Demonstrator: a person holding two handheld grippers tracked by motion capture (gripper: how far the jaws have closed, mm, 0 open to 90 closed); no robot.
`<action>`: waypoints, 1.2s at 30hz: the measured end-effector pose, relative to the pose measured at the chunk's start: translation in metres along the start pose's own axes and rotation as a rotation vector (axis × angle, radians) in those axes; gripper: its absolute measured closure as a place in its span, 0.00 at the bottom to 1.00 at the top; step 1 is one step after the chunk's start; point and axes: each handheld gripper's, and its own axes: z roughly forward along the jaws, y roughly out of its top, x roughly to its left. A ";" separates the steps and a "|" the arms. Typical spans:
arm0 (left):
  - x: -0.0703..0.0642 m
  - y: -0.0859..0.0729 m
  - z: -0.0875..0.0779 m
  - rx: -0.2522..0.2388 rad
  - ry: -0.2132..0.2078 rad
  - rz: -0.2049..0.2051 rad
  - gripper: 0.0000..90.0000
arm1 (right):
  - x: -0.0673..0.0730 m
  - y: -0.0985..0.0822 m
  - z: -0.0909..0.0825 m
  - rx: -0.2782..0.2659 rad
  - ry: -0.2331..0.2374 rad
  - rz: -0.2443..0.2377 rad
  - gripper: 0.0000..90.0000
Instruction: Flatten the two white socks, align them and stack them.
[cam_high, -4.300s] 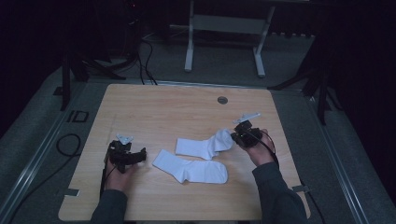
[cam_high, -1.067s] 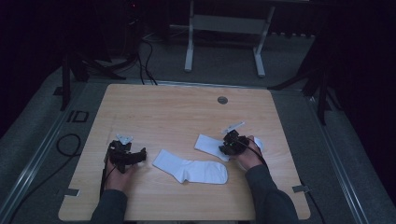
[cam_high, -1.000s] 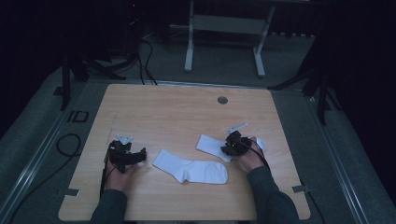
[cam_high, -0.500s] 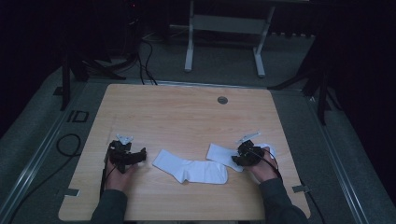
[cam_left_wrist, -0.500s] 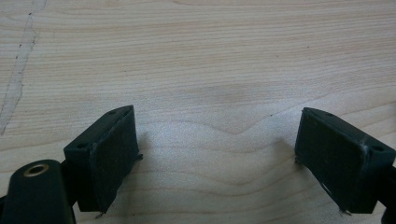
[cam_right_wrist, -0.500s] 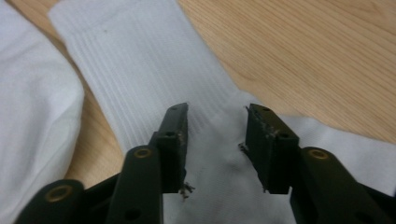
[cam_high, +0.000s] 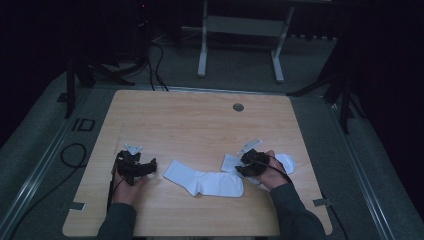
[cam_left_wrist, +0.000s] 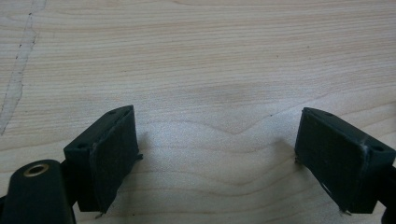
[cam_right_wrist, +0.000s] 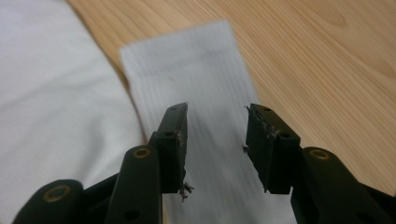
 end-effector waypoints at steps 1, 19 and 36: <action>0.000 0.000 0.000 0.000 0.000 0.000 0.15 | 0.000 0.000 0.000 0.000 0.000 0.000 0.65; 0.000 0.000 0.000 0.001 0.000 0.000 0.15 | -0.013 0.009 0.013 0.026 0.064 0.058 0.57; 0.000 0.000 0.000 0.000 0.000 -0.001 0.15 | -0.012 0.016 0.015 0.013 -0.020 0.040 0.56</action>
